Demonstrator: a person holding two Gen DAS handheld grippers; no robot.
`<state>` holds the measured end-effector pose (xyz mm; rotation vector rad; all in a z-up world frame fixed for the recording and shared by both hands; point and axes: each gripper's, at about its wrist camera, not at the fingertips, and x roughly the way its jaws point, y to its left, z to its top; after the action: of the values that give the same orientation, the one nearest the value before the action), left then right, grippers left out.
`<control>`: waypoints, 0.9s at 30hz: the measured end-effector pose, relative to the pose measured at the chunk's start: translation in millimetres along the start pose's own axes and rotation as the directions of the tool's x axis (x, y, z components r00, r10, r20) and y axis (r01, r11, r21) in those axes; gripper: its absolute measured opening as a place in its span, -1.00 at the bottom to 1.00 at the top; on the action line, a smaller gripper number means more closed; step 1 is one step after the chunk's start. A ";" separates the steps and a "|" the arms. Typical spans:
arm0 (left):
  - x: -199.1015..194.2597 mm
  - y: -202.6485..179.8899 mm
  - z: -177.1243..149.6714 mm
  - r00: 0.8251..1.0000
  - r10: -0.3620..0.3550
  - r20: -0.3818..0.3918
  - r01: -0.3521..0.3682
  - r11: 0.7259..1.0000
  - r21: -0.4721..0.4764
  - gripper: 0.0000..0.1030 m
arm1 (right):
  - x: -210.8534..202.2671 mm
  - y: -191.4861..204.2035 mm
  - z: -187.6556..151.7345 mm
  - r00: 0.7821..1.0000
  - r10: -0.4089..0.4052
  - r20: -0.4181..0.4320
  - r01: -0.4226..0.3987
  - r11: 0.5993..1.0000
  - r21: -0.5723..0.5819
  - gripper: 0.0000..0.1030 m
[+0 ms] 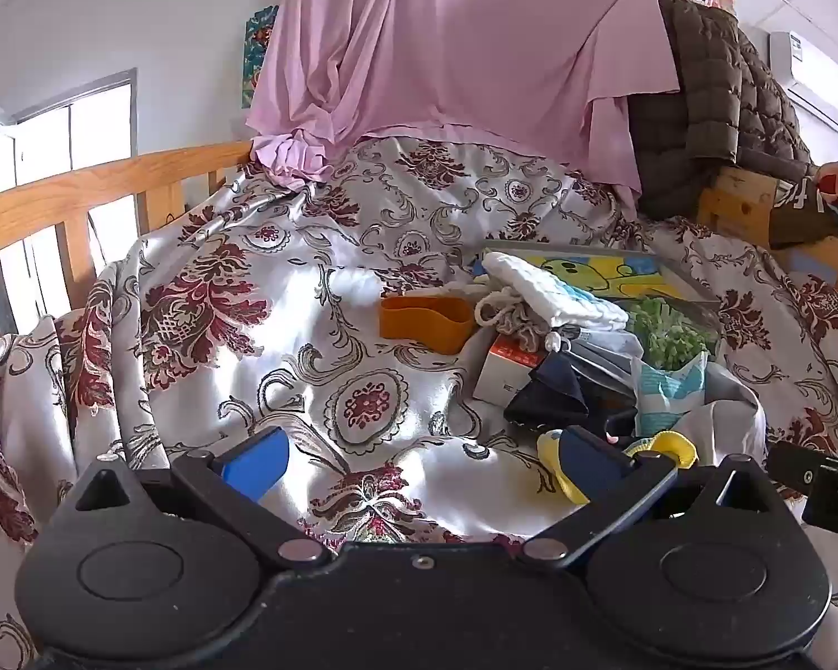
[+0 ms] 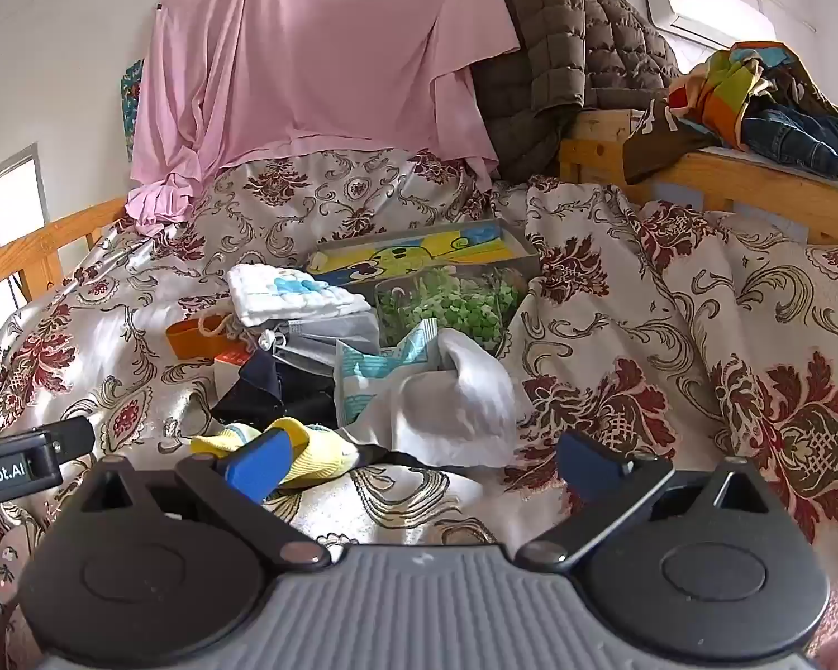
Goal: Organize soft objects
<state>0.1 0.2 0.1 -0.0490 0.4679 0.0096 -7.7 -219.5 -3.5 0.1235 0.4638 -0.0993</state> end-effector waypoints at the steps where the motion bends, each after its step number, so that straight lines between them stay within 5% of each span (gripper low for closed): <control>1: -0.1 0.0 -0.1 1.000 -0.001 0.004 0.001 1.000 0.001 0.99 | 0.1 0.0 0.0 1.000 0.000 0.000 0.000 1.000 0.000 0.99; 27: -1.8 0.9 -0.6 1.000 0.004 0.013 -0.004 1.000 -0.002 0.99 | 0.5 0.3 0.2 1.000 0.000 -0.001 0.000 1.000 0.001 0.99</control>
<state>-1.8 1.1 0.4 -0.0505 0.4553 0.0140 -7.1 -219.3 -3.6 0.1248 0.4651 -0.0995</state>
